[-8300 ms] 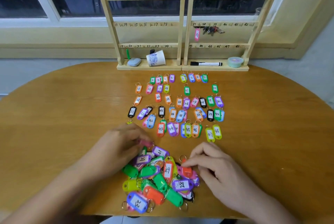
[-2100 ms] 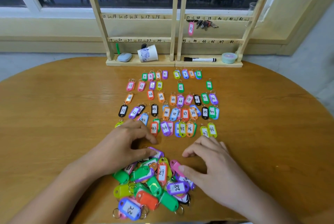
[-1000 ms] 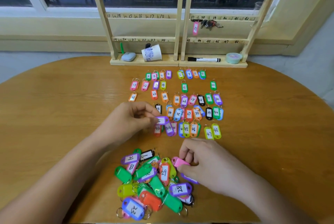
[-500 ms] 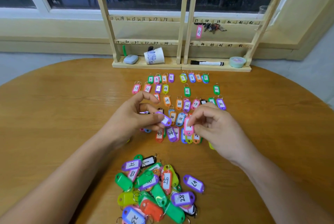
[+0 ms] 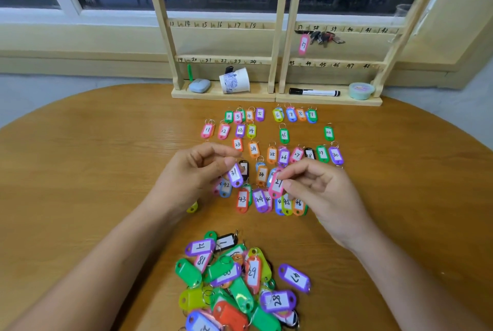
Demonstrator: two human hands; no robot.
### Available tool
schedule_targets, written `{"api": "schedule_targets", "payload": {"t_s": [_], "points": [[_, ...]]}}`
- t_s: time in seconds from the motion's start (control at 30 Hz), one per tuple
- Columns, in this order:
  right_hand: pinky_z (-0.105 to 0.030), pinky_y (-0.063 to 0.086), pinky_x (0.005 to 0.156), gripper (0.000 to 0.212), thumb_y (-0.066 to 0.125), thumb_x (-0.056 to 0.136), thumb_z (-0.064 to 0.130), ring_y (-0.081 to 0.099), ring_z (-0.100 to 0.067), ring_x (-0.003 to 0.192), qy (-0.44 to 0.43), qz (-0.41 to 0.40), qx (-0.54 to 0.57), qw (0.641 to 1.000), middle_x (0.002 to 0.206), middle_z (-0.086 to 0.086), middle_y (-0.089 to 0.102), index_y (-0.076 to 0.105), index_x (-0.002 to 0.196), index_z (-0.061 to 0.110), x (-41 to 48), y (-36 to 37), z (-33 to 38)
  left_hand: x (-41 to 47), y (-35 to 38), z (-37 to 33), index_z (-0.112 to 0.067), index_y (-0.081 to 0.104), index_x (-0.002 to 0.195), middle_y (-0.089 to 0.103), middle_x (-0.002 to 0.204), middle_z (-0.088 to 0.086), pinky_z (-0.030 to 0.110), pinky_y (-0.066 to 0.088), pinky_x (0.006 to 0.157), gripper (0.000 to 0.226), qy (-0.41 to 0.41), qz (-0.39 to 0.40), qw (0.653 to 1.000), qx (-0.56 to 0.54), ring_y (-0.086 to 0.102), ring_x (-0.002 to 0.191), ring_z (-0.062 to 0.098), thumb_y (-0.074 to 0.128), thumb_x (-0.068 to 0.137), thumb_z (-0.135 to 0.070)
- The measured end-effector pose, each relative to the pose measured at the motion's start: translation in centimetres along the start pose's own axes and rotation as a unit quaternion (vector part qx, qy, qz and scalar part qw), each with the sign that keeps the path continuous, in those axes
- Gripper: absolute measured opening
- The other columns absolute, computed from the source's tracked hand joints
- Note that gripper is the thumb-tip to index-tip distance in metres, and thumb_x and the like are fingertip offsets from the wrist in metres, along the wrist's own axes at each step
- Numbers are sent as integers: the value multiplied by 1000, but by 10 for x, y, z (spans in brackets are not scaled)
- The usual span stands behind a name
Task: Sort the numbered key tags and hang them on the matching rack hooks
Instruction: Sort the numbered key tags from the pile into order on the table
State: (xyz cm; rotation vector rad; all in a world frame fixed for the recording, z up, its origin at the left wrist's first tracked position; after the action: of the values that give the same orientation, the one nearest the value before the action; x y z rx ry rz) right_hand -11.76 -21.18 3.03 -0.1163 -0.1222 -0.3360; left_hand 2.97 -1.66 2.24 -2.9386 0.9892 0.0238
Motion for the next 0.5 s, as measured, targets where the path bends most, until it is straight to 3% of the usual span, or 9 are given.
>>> {"api": "schedule_targets", "payload": {"t_s": [0.13,0.27,0.4,0.5], "points": [[-30,58,69,18,75,95,1,73,-22,76,5,-8,19,1000,89,-11,75,66,109,8,0,-2,-5,3,-13,-3,-25,74,124,73,77,16,24,54,65,24,16,-25,999,43,62,71,18,71,102,-17],[-29,59,69,23,75,94,4,77,-28,81,9,-48,24,998,87,-13,77,64,114,8,1,-9,-7,7,-35,-7,-24,73,118,71,78,22,29,48,62,23,26,-85,994,66,60,67,20,79,96,-20],[-26,58,72,12,76,95,2,76,-22,82,8,-72,-12,997,90,-9,78,74,103,11,2,-18,-11,12,-70,-13,-11,76,102,78,79,8,18,53,59,20,38,-186,976,104,66,63,7,87,89,-21],[-24,56,71,12,76,95,2,72,-16,80,7,-76,-18,997,88,-6,77,78,100,13,2,-19,-12,19,-86,-7,-14,78,92,80,82,4,23,52,64,16,43,-210,966,145,66,65,5,87,89,-27]]}}
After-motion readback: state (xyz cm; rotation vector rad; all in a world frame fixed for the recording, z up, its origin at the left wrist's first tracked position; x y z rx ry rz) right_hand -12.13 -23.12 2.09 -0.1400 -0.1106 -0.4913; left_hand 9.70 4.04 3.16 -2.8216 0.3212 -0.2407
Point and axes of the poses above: each hand's wrist, its own x-axis towards the middle knuckle, its own y-axis out of the palm, z = x × y, the point moved 7 cm from there along x, towards the middle knuckle
